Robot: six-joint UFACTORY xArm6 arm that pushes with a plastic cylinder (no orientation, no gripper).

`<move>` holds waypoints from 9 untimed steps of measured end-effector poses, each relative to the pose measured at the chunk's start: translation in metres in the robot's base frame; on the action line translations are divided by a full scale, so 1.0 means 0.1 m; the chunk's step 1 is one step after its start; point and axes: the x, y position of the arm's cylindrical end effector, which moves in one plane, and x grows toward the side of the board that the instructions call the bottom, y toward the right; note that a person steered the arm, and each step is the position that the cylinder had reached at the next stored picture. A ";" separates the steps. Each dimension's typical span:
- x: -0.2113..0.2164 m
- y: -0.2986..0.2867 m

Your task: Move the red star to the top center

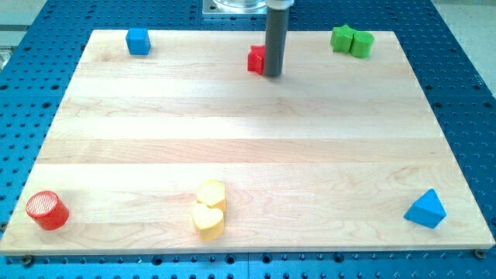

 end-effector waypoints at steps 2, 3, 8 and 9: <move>0.29 -0.43; 0.10 -0.51; 0.45 -0.56; 0.44 -0.56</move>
